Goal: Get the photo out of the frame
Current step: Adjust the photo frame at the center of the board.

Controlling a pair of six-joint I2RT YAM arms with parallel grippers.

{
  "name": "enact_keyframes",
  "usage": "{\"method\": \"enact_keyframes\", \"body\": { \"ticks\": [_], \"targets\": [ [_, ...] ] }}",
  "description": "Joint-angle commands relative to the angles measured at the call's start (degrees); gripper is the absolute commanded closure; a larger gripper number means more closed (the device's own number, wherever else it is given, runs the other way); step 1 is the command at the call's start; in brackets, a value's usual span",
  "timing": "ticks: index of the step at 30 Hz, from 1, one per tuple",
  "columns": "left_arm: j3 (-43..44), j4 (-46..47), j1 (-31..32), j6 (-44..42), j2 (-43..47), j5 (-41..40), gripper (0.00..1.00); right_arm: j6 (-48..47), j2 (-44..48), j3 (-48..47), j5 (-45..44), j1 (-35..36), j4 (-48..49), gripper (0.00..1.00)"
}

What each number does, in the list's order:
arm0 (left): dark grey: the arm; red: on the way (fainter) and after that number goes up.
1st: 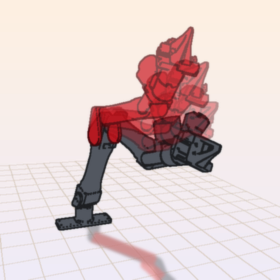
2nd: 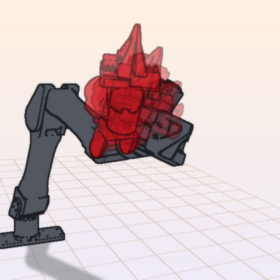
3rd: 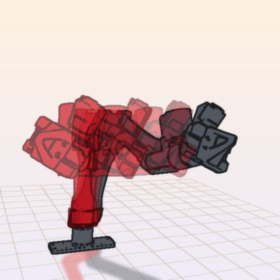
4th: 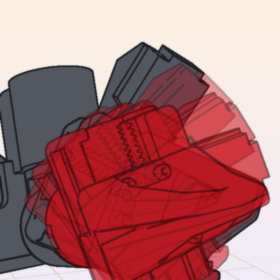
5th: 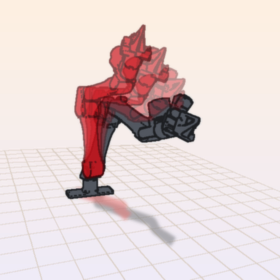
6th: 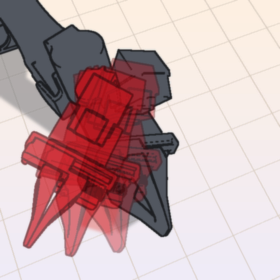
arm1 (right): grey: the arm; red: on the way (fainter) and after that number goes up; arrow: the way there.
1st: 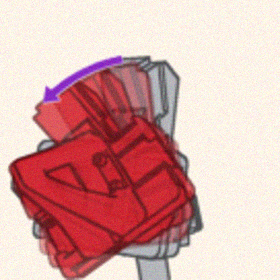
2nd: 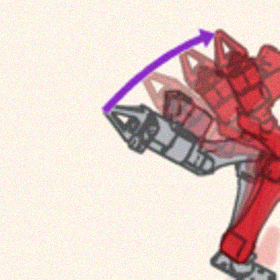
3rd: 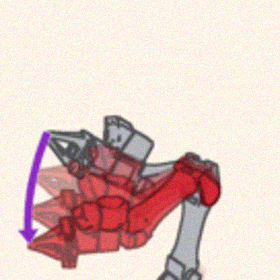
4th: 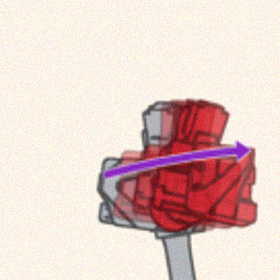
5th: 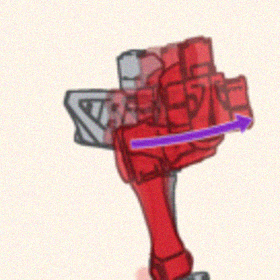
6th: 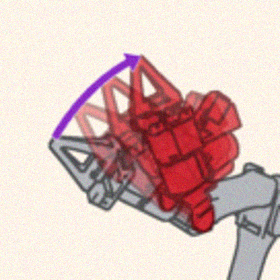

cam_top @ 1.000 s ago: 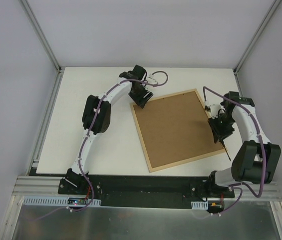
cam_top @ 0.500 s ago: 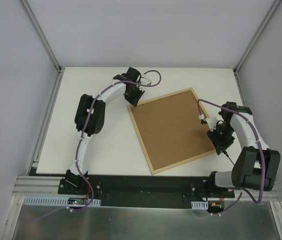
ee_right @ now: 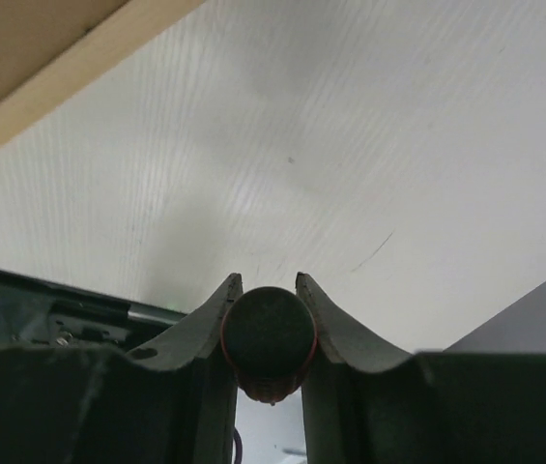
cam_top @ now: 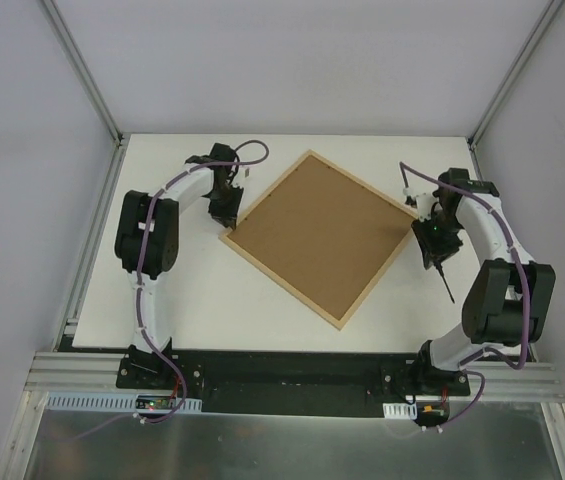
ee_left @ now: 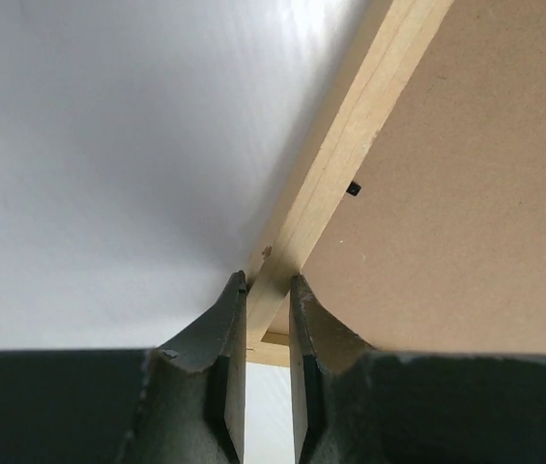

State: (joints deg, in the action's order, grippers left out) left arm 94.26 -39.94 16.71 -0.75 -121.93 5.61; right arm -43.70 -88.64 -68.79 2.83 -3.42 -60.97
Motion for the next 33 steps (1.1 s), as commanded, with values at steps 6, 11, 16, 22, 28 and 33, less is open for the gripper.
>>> {"method": "enact_keyframes", "body": {
  "ticks": [6, 11, 16, 22, 28, 33],
  "targets": [
    [-16.5, -1.3, -1.5, 12.8, 7.3, 15.9, 0.94, 19.3, -7.1, -17.6, 10.1, 0.6, 5.6, 1.0],
    [-22.6, 3.0, 1.6, 15.0, 12.0, 22.9, 0.81, 27.9, -11.3, -22.5, 17.9, 0.5, 9.0, 1.0],
    [-23.5, 3.8, 6.2, 15.3, 15.0, 26.2, 0.76, 35.5, -13.4, -24.2, 23.8, 0.5, 15.3, 0.99],
    [-22.5, 4.3, 9.6, 14.6, 16.7, 28.2, 0.67, 45.2, -14.6, -22.2, 29.4, 0.5, 24.0, 0.99],
    [-11.1, 0.2, 5.4, 10.8, 18.0, 28.5, 0.34, 55.5, -14.0, -17.7, 33.4, 1.3, 32.3, 1.0],
    [2.4, 0.0, 4.5, 6.6, 13.6, 41.6, 0.16, 66.5, -13.1, -11.2, 39.7, 2.4, 45.3, 0.99]
  ]
}}
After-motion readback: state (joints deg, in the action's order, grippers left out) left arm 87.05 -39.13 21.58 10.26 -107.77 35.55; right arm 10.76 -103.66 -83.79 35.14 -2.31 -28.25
